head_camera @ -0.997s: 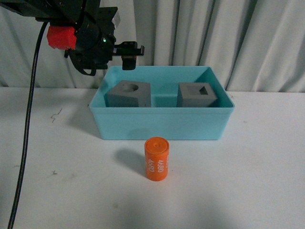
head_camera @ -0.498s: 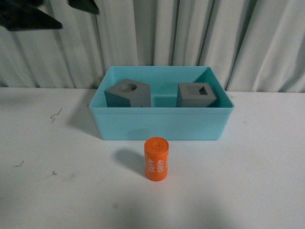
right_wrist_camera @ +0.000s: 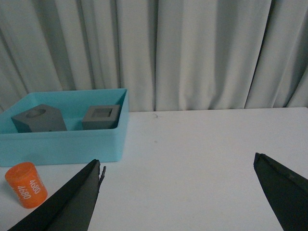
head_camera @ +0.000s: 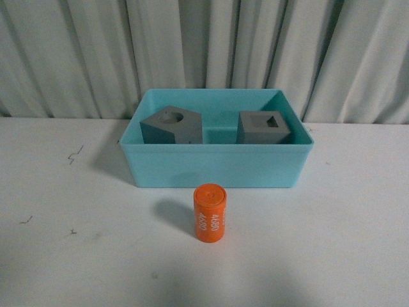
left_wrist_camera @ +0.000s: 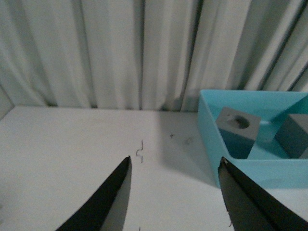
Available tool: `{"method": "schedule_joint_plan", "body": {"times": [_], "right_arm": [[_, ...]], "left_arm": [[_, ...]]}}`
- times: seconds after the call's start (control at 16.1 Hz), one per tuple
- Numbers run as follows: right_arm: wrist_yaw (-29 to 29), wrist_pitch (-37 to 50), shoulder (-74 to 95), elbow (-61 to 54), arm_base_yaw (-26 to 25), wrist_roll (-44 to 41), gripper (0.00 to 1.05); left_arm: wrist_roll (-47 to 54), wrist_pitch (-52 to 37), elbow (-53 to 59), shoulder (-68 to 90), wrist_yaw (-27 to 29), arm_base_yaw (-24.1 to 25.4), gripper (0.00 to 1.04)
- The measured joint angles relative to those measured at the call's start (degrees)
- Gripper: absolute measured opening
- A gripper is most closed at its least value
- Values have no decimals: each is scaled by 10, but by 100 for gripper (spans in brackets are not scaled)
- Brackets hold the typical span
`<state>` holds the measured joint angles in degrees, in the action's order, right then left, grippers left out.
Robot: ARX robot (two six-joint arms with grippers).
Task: Place gray and orange parts in blue box
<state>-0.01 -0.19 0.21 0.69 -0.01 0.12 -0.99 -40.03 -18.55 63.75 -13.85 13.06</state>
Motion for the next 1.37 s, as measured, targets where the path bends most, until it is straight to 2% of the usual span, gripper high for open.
{"method": "schedule_joint_plan", "body": {"times": [0.12, 0.25, 0.37, 0.62, 0.69, 0.81, 0.87, 0.93, 1.0, 1.06, 1.37], "right_arm": [[0, 0, 0, 0, 0, 0, 98], [0, 0, 0, 0, 0, 0, 98], [0, 0, 0, 0, 0, 0, 98], [0, 0, 0, 0, 0, 0, 98], [0, 0, 0, 0, 0, 0, 98], [0, 0, 0, 0, 0, 0, 98], [0, 0, 0, 0, 0, 0, 98], [0, 0, 0, 0, 0, 0, 98], [0, 0, 0, 0, 0, 0, 98], [0, 0, 0, 0, 0, 0, 98], [0, 0, 0, 0, 0, 0, 98]], "left_arm": [[0, -50, 44, -46, 26, -23, 33], [0, -38, 76, -87, 50, -39, 13], [1, -21, 102, -122, 63, -57, 2], [1, 28, 138, -210, 101, -88, 2], [1, 40, 144, -227, 130, -117, 2], [2, 62, 153, -259, 129, -135, 2], [2, 71, 155, -271, 136, -133, 2], [2, 37, 170, -273, 139, -129, 2], [2, 52, 176, -283, 139, -129, 2], [2, 102, 180, -334, 139, -130, 2], [2, 197, 180, -435, 139, -130, 2]]}}
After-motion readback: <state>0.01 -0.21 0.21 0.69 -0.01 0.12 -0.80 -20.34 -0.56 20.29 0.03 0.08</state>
